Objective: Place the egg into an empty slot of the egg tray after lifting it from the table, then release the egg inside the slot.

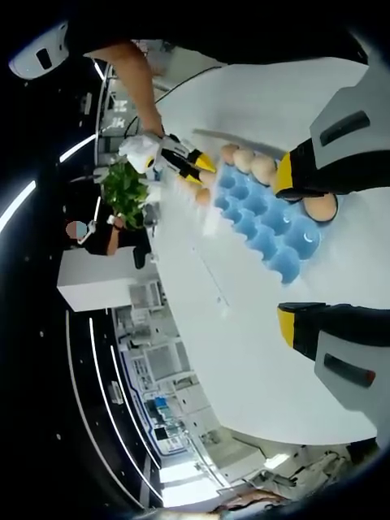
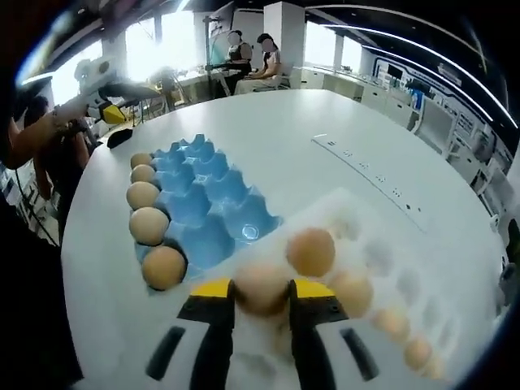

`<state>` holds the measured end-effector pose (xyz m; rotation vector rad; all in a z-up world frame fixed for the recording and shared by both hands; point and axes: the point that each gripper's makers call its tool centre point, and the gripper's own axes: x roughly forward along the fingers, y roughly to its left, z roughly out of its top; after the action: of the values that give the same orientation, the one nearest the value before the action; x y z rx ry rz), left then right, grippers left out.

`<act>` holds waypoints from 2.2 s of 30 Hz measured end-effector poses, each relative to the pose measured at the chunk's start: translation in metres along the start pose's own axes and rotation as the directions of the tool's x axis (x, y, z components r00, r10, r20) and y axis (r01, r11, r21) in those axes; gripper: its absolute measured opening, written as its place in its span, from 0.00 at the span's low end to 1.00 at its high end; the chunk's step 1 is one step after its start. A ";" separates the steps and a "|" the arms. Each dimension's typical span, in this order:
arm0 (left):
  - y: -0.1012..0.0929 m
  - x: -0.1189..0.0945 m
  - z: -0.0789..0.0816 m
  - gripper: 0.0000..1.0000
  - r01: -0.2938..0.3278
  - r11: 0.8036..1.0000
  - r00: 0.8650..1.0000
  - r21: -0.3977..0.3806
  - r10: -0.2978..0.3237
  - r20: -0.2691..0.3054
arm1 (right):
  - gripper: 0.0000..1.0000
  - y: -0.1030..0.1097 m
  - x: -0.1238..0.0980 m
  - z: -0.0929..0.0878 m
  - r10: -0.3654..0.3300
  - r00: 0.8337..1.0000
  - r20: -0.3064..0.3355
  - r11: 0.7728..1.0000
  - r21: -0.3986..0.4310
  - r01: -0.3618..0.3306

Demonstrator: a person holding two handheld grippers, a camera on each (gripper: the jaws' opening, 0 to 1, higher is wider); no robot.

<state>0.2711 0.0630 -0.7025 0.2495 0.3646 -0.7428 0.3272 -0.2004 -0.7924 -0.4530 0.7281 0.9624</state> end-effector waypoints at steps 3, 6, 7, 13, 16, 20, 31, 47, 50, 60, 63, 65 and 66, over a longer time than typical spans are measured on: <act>0.001 -0.001 0.000 0.52 -0.003 1.000 1.000 -0.002 0.003 -0.001 | 0.26 -0.001 -0.004 0.001 -0.009 0.999 0.033 1.000 0.007 0.008; 0.001 -0.003 0.000 0.52 -0.005 1.000 1.000 -0.001 0.005 -0.002 | 0.25 0.001 -0.006 0.004 -0.023 0.999 0.049 1.000 -0.016 0.024; 0.002 -0.003 0.000 0.52 -0.006 1.000 1.000 -0.003 0.006 -0.004 | 0.25 0.001 -0.008 0.007 -0.028 0.998 0.058 0.999 -0.025 0.029; 0.004 -0.005 0.000 0.53 -0.009 1.000 1.000 -0.003 0.009 -0.004 | 0.25 -0.002 -0.020 0.018 -0.043 0.994 0.099 0.998 -0.048 0.048; 0.003 -0.004 0.000 0.54 -0.008 1.000 1.000 0.000 0.008 -0.005 | 0.25 -0.002 -0.025 0.020 -0.041 0.993 0.115 0.998 -0.043 0.046; 0.002 -0.003 -0.001 0.54 -0.006 1.000 1.000 -0.003 0.006 -0.006 | 0.25 0.001 -0.027 0.021 -0.042 0.993 0.114 0.997 -0.064 0.050; 0.000 -0.001 0.000 0.54 -0.001 1.000 1.000 -0.004 0.001 -0.003 | 0.26 0.004 -0.030 0.030 -0.035 0.989 0.145 0.997 -0.066 0.045; 0.001 -0.002 -0.003 0.53 0.000 1.000 1.000 -0.005 0.000 -0.004 | 0.26 0.029 -0.017 0.053 0.018 0.984 0.179 0.993 -0.118 0.004; 0.001 -0.002 -0.003 0.53 0.000 1.000 1.000 -0.006 0.000 -0.003 | 0.26 0.034 -0.014 0.057 0.034 0.982 0.184 0.992 -0.124 -0.011; 0.003 -0.002 -0.003 0.53 0.002 1.000 1.000 -0.005 -0.002 0.000 | 0.26 0.051 -0.003 0.074 0.079 0.976 0.203 0.987 -0.151 -0.049; 0.004 -0.003 -0.003 0.53 0.002 1.000 1.000 -0.005 -0.002 0.003 | 0.26 0.056 0.000 0.078 0.093 0.974 0.208 0.986 -0.155 -0.061; 0.005 -0.003 -0.003 0.53 0.001 1.000 1.000 -0.004 -0.001 0.002 | 0.26 0.059 0.003 0.080 0.103 0.973 0.208 0.985 -0.158 -0.070; 0.005 -0.003 -0.004 0.53 0.002 1.000 1.000 -0.004 -0.002 0.002 | 0.26 0.061 0.004 0.082 0.105 0.972 0.211 0.984 -0.161 -0.072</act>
<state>0.2717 0.0698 -0.7040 0.2451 0.3642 -0.7439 0.3050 -0.1148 -0.7416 -0.4421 0.4807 1.1376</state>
